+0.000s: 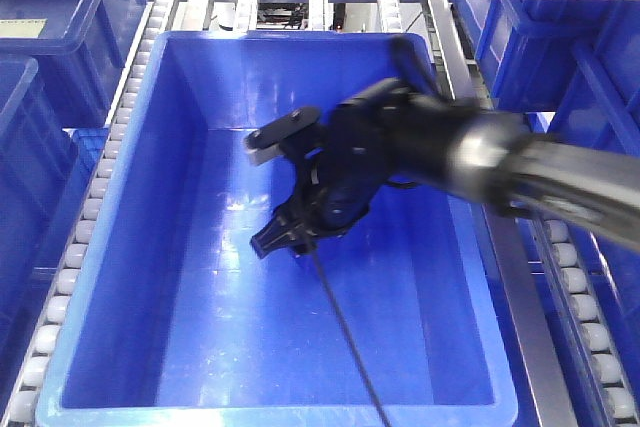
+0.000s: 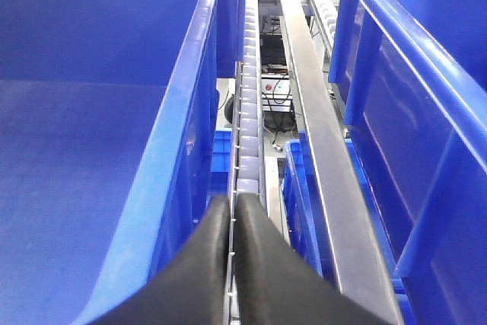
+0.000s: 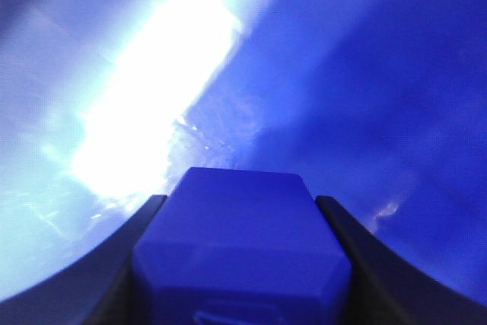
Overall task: Pour parts from conveyor to right shelf
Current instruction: 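Lower the right gripper into the blue bin and open it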
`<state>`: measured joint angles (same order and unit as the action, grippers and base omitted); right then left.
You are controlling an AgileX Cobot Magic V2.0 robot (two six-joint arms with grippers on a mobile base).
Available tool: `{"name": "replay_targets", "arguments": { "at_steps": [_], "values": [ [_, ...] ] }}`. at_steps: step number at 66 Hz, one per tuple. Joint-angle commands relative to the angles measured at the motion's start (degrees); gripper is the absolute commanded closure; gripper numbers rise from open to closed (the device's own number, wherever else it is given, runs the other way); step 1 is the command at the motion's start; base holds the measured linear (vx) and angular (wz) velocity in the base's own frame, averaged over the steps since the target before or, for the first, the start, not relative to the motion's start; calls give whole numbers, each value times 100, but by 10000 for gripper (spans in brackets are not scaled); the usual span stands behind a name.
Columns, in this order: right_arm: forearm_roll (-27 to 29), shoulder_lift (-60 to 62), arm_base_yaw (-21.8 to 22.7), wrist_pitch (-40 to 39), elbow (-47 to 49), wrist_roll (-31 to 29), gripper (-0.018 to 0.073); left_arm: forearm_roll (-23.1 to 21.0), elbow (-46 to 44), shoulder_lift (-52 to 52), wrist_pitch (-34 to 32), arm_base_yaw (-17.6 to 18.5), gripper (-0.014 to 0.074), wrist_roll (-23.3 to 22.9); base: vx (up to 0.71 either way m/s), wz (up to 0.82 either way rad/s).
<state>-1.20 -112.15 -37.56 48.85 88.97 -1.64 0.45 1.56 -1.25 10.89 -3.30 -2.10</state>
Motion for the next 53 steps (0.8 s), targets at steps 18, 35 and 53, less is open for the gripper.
{"name": "replay_targets", "arguments": {
  "at_steps": [18,35,53],
  "values": [
    [46,-610,-1,159,757,-147,562,-45,-110,-77,-407,8,602,-49,0,0],
    [-25,-751,-1,174,757,-147,486,-45,-110,-77,-407,8,602,-49,0,0],
    [-65,-732,-1,221,764,-147,128,-45,-110,-77,-407,8,602,-49,0,0]
  ]
}}
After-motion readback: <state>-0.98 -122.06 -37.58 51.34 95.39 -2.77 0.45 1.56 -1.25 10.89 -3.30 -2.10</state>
